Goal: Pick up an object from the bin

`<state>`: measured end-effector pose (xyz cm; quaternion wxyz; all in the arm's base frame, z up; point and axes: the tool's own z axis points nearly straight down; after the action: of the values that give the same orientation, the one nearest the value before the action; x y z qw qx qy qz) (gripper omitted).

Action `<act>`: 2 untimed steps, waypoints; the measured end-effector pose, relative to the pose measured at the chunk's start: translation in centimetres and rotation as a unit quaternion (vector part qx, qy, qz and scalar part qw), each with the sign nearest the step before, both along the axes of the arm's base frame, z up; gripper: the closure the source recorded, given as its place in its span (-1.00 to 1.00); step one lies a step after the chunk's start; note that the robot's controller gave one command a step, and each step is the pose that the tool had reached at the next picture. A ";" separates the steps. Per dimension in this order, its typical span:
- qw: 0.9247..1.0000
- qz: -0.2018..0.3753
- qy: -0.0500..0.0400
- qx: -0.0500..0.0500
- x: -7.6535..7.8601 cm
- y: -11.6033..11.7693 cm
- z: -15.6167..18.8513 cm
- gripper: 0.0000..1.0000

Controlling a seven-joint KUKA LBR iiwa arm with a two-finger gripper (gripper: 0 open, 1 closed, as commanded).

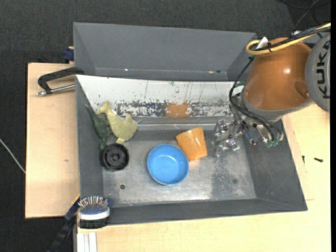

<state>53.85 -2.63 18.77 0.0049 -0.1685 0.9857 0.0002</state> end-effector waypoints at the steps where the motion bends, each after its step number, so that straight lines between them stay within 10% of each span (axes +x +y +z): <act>1: 0.987 -0.163 0.006 0.000 0.2 -0.8 -4.5 1.00; 2: 0.987 -0.162 0.005 0.000 0.3 -0.8 -4.4 -1.00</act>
Offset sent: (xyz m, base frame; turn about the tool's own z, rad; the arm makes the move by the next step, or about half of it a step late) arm 0.0022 -0.0085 -0.0449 0.3268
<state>54.14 -3.43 14.38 0.0003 -0.0065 1.0000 0.0003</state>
